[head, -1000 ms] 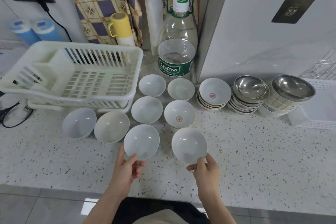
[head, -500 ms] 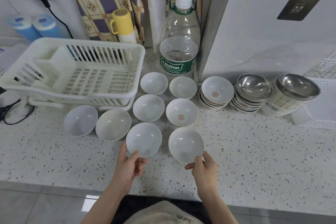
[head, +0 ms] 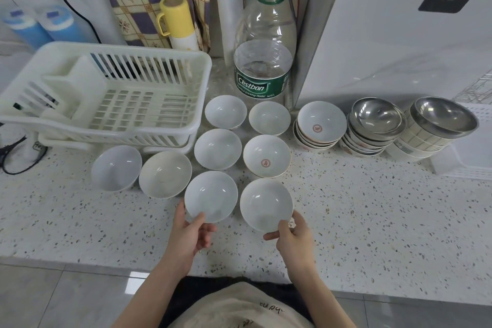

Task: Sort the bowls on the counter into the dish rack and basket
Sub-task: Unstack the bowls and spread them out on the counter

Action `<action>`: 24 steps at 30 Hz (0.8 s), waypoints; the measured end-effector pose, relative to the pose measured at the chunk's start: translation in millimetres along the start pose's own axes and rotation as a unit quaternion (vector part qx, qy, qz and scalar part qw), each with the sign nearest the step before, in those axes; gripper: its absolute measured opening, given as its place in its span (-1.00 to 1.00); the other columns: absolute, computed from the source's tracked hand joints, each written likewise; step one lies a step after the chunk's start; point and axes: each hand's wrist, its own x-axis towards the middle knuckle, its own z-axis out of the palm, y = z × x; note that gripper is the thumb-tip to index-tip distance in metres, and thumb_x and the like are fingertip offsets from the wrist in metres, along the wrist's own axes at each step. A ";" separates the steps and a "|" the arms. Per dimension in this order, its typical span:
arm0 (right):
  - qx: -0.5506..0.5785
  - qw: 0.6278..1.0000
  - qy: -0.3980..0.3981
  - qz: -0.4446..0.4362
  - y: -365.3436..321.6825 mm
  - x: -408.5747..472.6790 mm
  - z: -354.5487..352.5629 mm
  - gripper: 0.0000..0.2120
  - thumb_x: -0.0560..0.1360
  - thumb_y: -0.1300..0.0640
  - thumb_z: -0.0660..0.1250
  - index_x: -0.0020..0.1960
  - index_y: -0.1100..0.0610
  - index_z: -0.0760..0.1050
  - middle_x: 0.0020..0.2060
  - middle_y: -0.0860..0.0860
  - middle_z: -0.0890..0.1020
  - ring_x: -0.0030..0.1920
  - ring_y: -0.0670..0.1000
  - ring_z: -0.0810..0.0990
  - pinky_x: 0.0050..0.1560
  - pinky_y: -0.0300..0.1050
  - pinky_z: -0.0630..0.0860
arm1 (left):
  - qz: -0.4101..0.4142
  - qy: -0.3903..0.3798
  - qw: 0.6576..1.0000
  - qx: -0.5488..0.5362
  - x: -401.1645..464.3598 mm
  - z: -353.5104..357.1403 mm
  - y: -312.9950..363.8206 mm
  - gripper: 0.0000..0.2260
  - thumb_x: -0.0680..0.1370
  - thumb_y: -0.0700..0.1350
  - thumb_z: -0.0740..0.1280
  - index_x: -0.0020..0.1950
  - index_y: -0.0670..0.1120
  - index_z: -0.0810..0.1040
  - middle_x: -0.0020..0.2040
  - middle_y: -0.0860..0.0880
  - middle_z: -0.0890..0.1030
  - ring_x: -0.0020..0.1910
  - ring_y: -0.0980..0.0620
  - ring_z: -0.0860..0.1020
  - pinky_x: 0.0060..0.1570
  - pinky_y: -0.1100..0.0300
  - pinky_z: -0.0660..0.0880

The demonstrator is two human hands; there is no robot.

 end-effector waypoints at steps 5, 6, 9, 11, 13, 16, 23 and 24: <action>-0.009 0.999 -0.032 0.009 -3.2 -0.2 4.2 -0.63 0.59 0.18 0.14 0.38 -0.01 0.28 -0.36 0.04 0.71 -0.57 -0.14 0.33 -0.52 -0.23 0.35 | -0.005 -0.001 1.000 -0.003 -0.5 -0.2 1.4 -0.57 0.65 -0.22 0.23 0.43 0.17 0.29 -0.35 -0.16 0.64 -0.51 0.04 0.46 -0.51 0.19 0.44; -0.010 0.999 -0.035 0.010 -3.6 -0.2 5.1 -0.65 0.60 0.18 0.14 0.36 -0.02 0.27 -0.36 0.04 0.71 -0.57 -0.15 0.34 -0.51 -0.23 0.35 | -0.007 -0.003 1.000 -0.004 -0.2 -0.4 1.7 -0.57 0.65 -0.22 0.23 0.43 0.17 0.28 -0.35 -0.16 0.64 -0.51 0.04 0.47 -0.52 0.19 0.44; -0.007 0.999 -0.040 0.021 -3.6 2.5 4.9 -0.67 0.59 0.17 0.14 0.33 -0.05 0.28 -0.36 0.06 0.71 -0.57 -0.13 0.36 -0.50 -0.24 0.37 | -0.015 -0.007 1.000 -0.004 0.7 -1.6 2.7 -0.57 0.65 -0.21 0.24 0.44 0.15 0.27 -0.35 -0.17 0.64 -0.51 0.03 0.49 -0.52 0.19 0.47; -0.029 0.999 -0.034 0.015 -4.8 6.3 1.6 -0.69 0.59 0.11 0.18 0.32 -0.03 0.32 -0.39 0.05 0.70 -0.56 -0.15 0.43 -0.46 -0.24 0.39 | -0.016 -0.007 1.000 -0.001 1.1 -2.4 3.2 -0.58 0.65 -0.21 0.24 0.44 0.14 0.27 -0.35 -0.18 0.65 -0.51 0.03 0.50 -0.52 0.20 0.48; -0.097 0.995 -0.006 -0.018 -7.8 11.9 -2.9 -0.64 0.58 -0.03 0.20 0.35 0.00 0.37 -0.42 0.01 0.68 -0.43 -0.18 0.58 -0.38 -0.22 0.46 | -0.016 -0.006 1.000 0.000 1.2 -3.0 3.3 -0.59 0.65 -0.21 0.24 0.43 0.14 0.28 -0.34 -0.18 0.65 -0.51 0.03 0.50 -0.52 0.20 0.48; -0.164 0.984 0.032 -0.055 -18.7 23.8 -7.7 -0.58 0.59 -0.11 0.15 0.41 -0.02 0.36 -0.40 -0.07 0.61 -0.30 -0.14 0.60 -0.33 -0.15 0.49 | -0.018 -0.007 1.000 0.002 1.6 -3.7 3.2 -0.59 0.65 -0.20 0.24 0.42 0.16 0.28 -0.33 -0.19 0.65 -0.51 0.03 0.51 -0.51 0.19 0.49; -0.202 0.974 0.048 -0.092 -52.9 67.6 -9.0 -0.73 0.60 -0.05 0.07 0.08 -0.17 0.54 -0.37 -0.09 0.55 -0.26 -0.01 0.52 -0.31 -0.12 0.35 | -0.022 -0.004 1.000 0.005 1.7 -4.5 3.9 -0.58 0.65 -0.21 0.23 0.39 0.20 0.28 -0.34 -0.19 0.65 -0.51 0.02 0.51 -0.50 0.19 0.49; -0.191 0.975 0.047 -0.104 -56.1 71.9 -7.8 -0.74 0.59 0.00 0.08 -0.18 -0.15 0.48 -0.44 -0.09 0.47 -0.33 -0.01 0.45 -0.34 -0.13 0.30 | -0.022 -0.001 1.000 0.005 2.0 -4.4 3.8 -0.58 0.65 -0.21 0.23 0.40 0.20 0.28 -0.34 -0.19 0.65 -0.51 0.02 0.50 -0.51 0.19 0.49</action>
